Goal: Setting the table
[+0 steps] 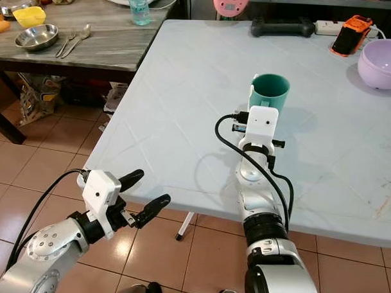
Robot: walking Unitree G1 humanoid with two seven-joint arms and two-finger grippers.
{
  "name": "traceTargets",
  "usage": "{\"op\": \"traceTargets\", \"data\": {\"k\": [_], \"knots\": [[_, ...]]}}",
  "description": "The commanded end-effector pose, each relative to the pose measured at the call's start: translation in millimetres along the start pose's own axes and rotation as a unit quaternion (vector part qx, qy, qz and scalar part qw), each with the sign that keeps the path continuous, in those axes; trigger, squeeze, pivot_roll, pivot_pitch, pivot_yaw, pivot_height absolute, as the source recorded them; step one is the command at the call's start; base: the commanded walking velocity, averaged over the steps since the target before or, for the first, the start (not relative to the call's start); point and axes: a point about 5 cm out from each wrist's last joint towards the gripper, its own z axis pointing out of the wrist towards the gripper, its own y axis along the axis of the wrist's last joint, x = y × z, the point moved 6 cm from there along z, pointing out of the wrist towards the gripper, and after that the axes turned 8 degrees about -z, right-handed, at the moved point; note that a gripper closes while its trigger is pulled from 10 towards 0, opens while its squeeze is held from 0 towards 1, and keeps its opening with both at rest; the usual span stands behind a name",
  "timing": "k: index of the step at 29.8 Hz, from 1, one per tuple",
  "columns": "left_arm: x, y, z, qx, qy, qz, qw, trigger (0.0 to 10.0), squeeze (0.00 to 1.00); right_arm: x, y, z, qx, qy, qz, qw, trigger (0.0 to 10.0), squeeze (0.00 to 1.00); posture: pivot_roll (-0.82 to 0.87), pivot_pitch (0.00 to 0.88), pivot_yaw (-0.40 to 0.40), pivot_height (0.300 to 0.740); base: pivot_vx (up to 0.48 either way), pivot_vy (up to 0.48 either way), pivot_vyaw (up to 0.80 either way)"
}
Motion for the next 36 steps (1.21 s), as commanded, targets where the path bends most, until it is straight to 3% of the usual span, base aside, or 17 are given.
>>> {"op": "traceTargets", "data": {"k": [1,3,7,9,10,11,13,15,21,29,36], "knots": [[2.4,-4.8,0.9,0.006,0.005,0.004,1.0,10.0,0.0,1.8,1.8,1.8,-0.002,0.003,-0.003,1.0,0.0,0.0,0.02,0.146,0.083,0.74,0.0,0.0,0.0],[5.0,-3.5,3.8,0.002,0.01,0.009,1.0,10.0,0.0,1.2,0.9,1.8,-0.002,0.004,-0.003,1.0,0.0,0.0,0.01,0.122,0.075,0.74,0.0,0.0,0.0],[26.4,4.8,16.1,-0.018,0.067,0.024,0.997,10.0,0.0,1.6,-0.2,-1.3,-0.001,0.025,0.018,1.0,0.4,0.0,0.01,0.077,0.061,0.74,0.0,0.0,0.0],[36.3,11.3,18.6,-0.033,0.093,0.034,0.995,10.0,0.0,2.6,2.7,-4.9,-0.01,0.038,0.023,0.999,4.2,0.0,0.0,0.058,0.054,0.74,0.0,0.0,0.0],[40.0,13.1,19.7,-0.038,0.102,0.034,0.993,10.0,0.0,2.5,3.9,-6.5,-0.014,0.042,0.024,0.999,10.0,0.0,0.0,0.041,0.052,0.74,0.0,0.0,0.0],[40.0,13.1,19.7,-0.038,0.102,0.034,0.993,10.0,0.0,2.5,3.9,-6.5,-0.014,0.042,0.024,0.999,10.0,0.0,0.0,0.041,0.052,0.74,0.0,0.0,0.0],[55.6,18.7,21.2,-0.053,0.136,0.035,0.989,10.0,0.0,1.5,13.2,-17.3,-0.044,0.064,0.015,0.997,10.0,0.0,-0.02,0.025,0.049,0.74,0.0,0.0,0.0],[57.5,19.0,21.6,-0.055,0.14,0.036,0.988,10.0,0.0,0.9,14.2,-18.7,-0.048,0.067,0.013,0.997,10.0,0.0,-0.02,0.025,0.049,0.74,0.0,0.0,0.0],[84.8,24.7,21.1,-0.072,0.205,0.036,0.976,10.0,0.0,-17.0,19.8,-45.0,-0.064,0.073,0.009,0.995,10.0,0.0,-0.06,0.0,0.051,0.74,0.0,0.0,0.0],[96.3,15.7,19.8,-0.068,0.23,0.029,0.97,10.0,0.0,-35.6,8.4,-72.6,-0.027,0.069,0.001,0.997,10.0,0.0,-0.09,0.0,0.061,0.74,0.0,0.0,-0.25],[99.3,16.6,27.3,-0.071,0.235,0.021,0.969,10.0,0.0,-48.9,2.0,-76.1,-0.013,0.057,-0.009,0.998,10.0,0.0,-0.11,0.0,0.07,0.74,0.0,0.0,-0.67]]}}
